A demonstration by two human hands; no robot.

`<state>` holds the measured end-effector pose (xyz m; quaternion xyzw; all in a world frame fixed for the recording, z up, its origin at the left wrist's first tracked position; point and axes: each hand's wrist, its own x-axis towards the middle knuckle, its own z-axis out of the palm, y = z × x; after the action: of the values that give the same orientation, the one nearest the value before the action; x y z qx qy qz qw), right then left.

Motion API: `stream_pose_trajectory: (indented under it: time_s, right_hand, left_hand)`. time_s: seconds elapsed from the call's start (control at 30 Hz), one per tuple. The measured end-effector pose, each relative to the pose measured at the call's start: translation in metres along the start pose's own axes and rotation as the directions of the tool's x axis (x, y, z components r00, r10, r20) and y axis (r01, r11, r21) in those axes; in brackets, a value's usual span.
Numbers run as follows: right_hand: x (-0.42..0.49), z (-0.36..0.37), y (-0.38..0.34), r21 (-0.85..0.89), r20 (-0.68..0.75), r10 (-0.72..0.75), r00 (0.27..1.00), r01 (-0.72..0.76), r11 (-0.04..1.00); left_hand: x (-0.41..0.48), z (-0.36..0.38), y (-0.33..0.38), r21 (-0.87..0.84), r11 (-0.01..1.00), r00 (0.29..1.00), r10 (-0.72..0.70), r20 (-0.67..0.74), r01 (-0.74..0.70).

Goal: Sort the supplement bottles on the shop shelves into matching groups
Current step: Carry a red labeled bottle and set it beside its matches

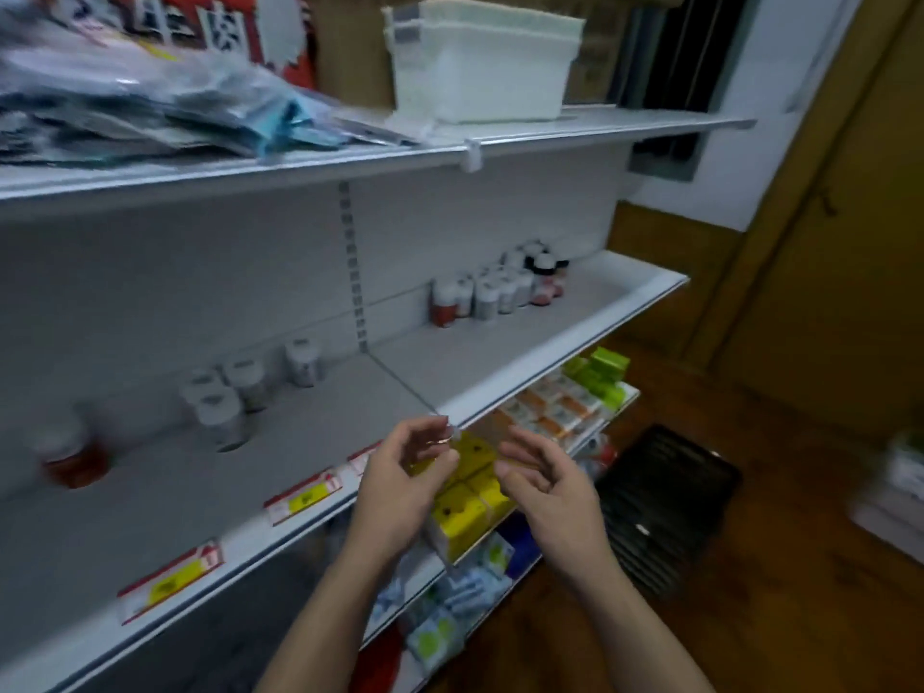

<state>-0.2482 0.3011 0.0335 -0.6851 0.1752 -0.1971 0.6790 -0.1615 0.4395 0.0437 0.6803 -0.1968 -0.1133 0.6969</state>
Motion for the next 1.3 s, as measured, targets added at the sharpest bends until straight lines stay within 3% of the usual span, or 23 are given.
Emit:
stream_pose_trajectory:
  time_s: [0.3, 0.63, 0.93, 1.13, 1.3]
  right_hand:
    - [0.061, -0.081, -0.001, -0.028, -0.136, 0.011, 0.991, -0.015, 0.999]
    - [0.228, -0.095, 0.026, -0.096, -0.054, 0.106, 0.993, -0.111, 0.989]
    - [0.366, -0.052, 0.054, -0.197, 0.217, 0.208, 0.954, -0.166, 0.966]
    - [0.442, -0.007, 0.065, -0.262, 0.395, 0.188, 0.899, -0.086, 0.961]
    - [0.472, 0.007, 0.085, -0.260, 0.482, 0.239, 0.843, -0.123, 0.958]
  left_hand:
    - [0.067, 0.094, -0.018, -0.015, 0.998, 0.996, -0.068, 0.060, 0.069]
    - [0.221, 0.125, -0.073, -0.046, 0.987, 0.976, -0.162, -0.144, 0.157]
    - [0.337, 0.107, -0.103, 0.041, 0.962, 0.878, -0.227, -0.423, 0.269]
    - [0.391, 0.103, -0.112, 0.086, 0.945, 0.844, -0.237, -0.480, 0.314]
    - [0.406, 0.102, -0.123, 0.163, 0.901, 0.828, -0.281, -0.485, 0.401]
